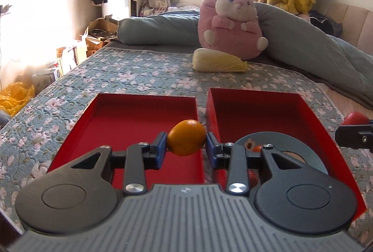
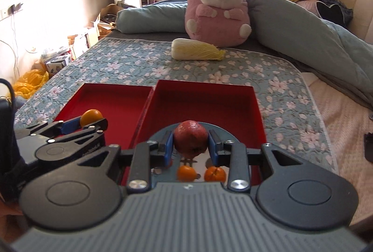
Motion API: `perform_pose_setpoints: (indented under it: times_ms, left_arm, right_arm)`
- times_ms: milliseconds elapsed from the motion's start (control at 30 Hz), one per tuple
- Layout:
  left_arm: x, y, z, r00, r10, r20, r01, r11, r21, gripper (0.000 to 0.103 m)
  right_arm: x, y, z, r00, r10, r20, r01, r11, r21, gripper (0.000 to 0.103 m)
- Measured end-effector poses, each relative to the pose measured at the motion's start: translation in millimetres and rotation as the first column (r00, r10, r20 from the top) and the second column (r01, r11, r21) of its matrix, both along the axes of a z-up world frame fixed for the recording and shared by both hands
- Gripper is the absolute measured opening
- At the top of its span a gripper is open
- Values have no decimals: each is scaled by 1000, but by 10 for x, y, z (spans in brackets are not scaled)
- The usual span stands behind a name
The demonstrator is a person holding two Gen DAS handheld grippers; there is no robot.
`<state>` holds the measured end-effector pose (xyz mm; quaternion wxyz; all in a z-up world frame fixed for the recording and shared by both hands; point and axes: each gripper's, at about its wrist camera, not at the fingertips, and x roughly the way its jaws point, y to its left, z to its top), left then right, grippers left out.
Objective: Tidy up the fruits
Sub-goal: 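Carry the red plum and orange over the blue plate, then lower both fruits onto the blue plate and open both tools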
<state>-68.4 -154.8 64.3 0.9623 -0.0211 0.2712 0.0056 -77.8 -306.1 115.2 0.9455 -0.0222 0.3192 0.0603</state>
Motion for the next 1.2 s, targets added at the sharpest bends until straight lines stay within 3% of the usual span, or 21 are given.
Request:
perform_pose_setpoints:
  times_ms: [133,367,767,1200]
  left_arm:
    - [-27,-324,-53,996,-91,-1,91,996,-7,41]
    - [122,-691,-239,983,-180,-18,180,983,-31,41]
    - [629,-764,-566,983,-173,-56,171,985,-28,41]
    - [736,-796,-622,982,-180,-57,178,984,-31,41]
  right_arm:
    - [11,-238,-118,999,-46,-30,46,999,0,35]
    - [210,-342,-395,996,-13,-93,7,998,-59,35]
    - [657,-383,-803,988,18,-151,-27,998,-59,35]
    - [868,-428,-1017,985,2,-172,-10,999,-47,35]
